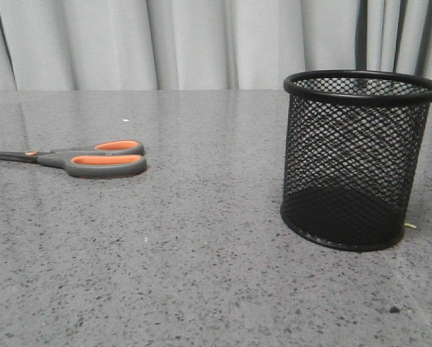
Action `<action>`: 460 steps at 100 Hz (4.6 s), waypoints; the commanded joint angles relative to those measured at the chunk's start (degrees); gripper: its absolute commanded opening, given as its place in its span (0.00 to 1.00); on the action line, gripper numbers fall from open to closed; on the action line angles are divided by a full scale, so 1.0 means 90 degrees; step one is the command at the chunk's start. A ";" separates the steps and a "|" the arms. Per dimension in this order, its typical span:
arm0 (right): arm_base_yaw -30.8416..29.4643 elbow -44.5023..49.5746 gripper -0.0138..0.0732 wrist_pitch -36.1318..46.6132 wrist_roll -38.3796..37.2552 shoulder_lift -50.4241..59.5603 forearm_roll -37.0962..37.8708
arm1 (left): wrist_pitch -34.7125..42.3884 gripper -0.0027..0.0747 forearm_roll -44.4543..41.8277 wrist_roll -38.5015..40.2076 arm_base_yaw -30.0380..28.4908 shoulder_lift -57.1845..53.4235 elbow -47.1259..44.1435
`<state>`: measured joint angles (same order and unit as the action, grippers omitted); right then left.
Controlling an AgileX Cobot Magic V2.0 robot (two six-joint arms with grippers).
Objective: Put scissors into bucket
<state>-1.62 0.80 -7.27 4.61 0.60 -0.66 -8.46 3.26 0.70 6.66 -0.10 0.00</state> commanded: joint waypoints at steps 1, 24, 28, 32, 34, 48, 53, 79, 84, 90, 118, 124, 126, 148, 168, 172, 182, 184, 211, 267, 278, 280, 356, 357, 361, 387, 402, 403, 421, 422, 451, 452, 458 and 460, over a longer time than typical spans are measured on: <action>-0.0038 0.0031 0.10 0.0518 0.0018 0.0138 0.0073 | 0.0463 0.01 0.0047 0.0054 -0.0015 -0.0175 -0.0264; -0.0038 0.0031 0.10 0.0518 0.0018 0.0138 0.0073 | 0.0463 0.01 0.0047 0.0054 -0.0015 -0.0175 -0.0264; -0.0038 0.0031 0.10 0.0518 0.0018 0.0138 0.0073 | 0.0463 0.01 0.0047 0.0054 -0.0015 -0.0175 -0.0264; -0.0038 0.0031 0.10 0.0518 0.0018 0.0138 0.0073 | 0.0463 0.01 0.0047 0.0054 -0.0015 -0.0175 -0.0264; -0.0038 0.0031 0.10 0.0518 0.0018 0.0138 0.0073 | 0.0463 0.01 0.0047 0.0054 -0.0015 -0.0175 -0.0264; -0.0038 0.0031 0.10 0.0518 0.0018 0.0138 0.0073 | 0.0463 0.01 0.0047 0.0054 -0.0015 -0.0175 -0.0264; -0.0038 0.0031 0.10 0.0518 0.0018 0.0138 0.0073 | 0.0463 0.01 0.0047 0.0054 -0.0015 -0.0175 -0.0264; -0.0038 0.0031 0.10 0.0518 0.0018 0.0138 0.0073 | 0.0463 0.01 0.0047 0.0054 -0.0015 -0.0175 -0.0264; -0.0038 0.0031 0.10 0.0518 0.0018 0.0138 0.0073 | 0.0463 0.01 0.0047 0.0054 -0.0015 -0.0175 -0.0264; -0.0038 0.0031 0.10 0.0518 0.0018 0.0138 0.0073 | 0.0463 0.01 0.0047 0.0054 -0.0015 -0.0175 -0.0264; -0.0038 0.0031 0.10 0.0518 0.0018 0.0138 0.0073 | 0.0463 0.01 0.0047 0.0054 -0.0015 -0.0175 -0.0264; -0.0038 0.0031 0.10 0.0518 0.0018 0.0138 0.0073 | 0.0463 0.01 0.0047 0.0054 -0.0015 -0.0175 -0.0264; -0.0038 0.0031 0.10 0.0518 0.0018 0.0138 0.0073 | 0.0463 0.01 0.0047 0.0054 -0.0015 -0.0175 -0.0264; -0.0038 0.0031 0.10 0.0530 0.0018 0.0138 -0.0417 | 0.0539 0.01 0.0047 0.0054 -0.0015 -0.0175 -0.0264; -0.0038 0.0031 0.10 0.0737 0.0018 0.0138 -0.0548 | 0.0680 0.01 0.0852 0.0054 -0.0015 -0.0175 -0.0264; -0.0038 0.0031 0.10 0.0808 0.0018 0.0138 -0.0640 | 0.0748 0.01 0.1282 0.0054 -0.0015 -0.0175 -0.0264; -0.0038 0.0031 0.10 0.1127 0.0018 0.0138 -0.1227 | 0.0899 0.01 0.2343 0.0054 -0.0015 -0.0175 -0.0252; -0.0038 0.0031 0.10 0.1194 0.0018 0.0138 -0.1396 | 0.0899 0.01 0.2540 0.0054 -0.0015 -0.0175 -0.0252; -0.0038 -0.0162 0.10 0.1619 0.0018 0.0138 -0.3352 | 0.0888 0.01 0.4344 0.0054 -0.0015 -0.0175 -0.0189; 0.0044 -0.4376 0.10 -0.3274 0.0029 -0.2953 -0.1799 | -0.2998 0.01 0.1921 -0.1517 -0.0015 0.2400 0.4220; 0.0211 -0.5343 0.10 -0.4122 0.0029 -0.3816 -0.1774 | -0.3978 0.01 0.1854 -0.1705 -0.0015 0.3373 0.5222; 0.0251 -0.5504 0.10 -0.4264 0.0029 -0.3962 -0.1774 | -0.4136 0.01 0.1854 -0.1705 -0.0015 0.3526 0.5369; 0.0317 -0.6410 0.69 -0.5187 0.1055 -0.5123 -0.2497 | -0.5500 0.43 0.3326 -0.3090 -0.0015 0.5584 0.6243; 0.0317 -0.6410 0.69 -0.5187 0.1055 -0.5123 -0.2497 | -0.5500 0.45 0.3339 -0.3106 -0.0015 0.5598 0.6243; 0.0317 -0.6410 0.69 -0.5187 0.1055 -0.5123 -0.2497 | -0.5500 0.50 0.3441 -0.3275 -0.0015 0.5624 0.6243; 0.0317 -0.6410 0.69 -0.5149 0.1055 -0.5123 -0.2609 | -0.6040 0.52 0.3803 -0.4789 -0.0015 0.6255 0.6644; 0.0317 -0.6410 0.69 -0.5149 0.1164 -0.5123 -0.2762 | -0.6841 0.52 0.3612 -0.5258 -0.0015 0.7160 0.7356; 0.0317 -0.6410 0.69 -0.5149 0.1164 -0.5123 -0.2762 | -0.6901 0.52 0.3600 -0.5294 -0.0015 0.7258 0.7433; 0.0317 -0.6410 0.69 -0.5163 0.1179 -0.5123 -0.2766 | -0.7189 0.52 0.3239 -0.7108 -0.0015 0.8376 0.8276; 0.0317 -0.6410 0.69 -0.5163 0.1179 -0.5123 -0.2766 | -0.7189 0.52 0.3239 -0.7108 -0.0015 0.8412 0.8298; 0.0777 -0.6410 0.69 -0.5176 0.1312 -0.5123 -0.2766 | -0.7189 0.52 0.2437 -0.8656 0.0460 0.9614 0.8852; 0.0775 -0.6410 0.69 -0.5176 0.1312 -0.5123 -0.2766 | -0.7189 0.52 0.2400 -0.8693 0.0484 0.9657 0.8862; 0.0857 -0.6410 0.69 -0.5176 0.1338 -0.5123 -0.2766 | -0.7189 0.52 0.2015 -0.8949 0.0705 0.9829 0.8929; 0.0874 -0.6410 0.69 -0.5176 0.1338 -0.5123 -0.2766 | -0.7189 0.52 0.1934 -0.9005 0.0777 0.9882 0.8946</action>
<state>5.51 -54.99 -56.50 15.54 -45.26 -24.05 -70.67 22.56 -77.65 11.03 88.78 78.09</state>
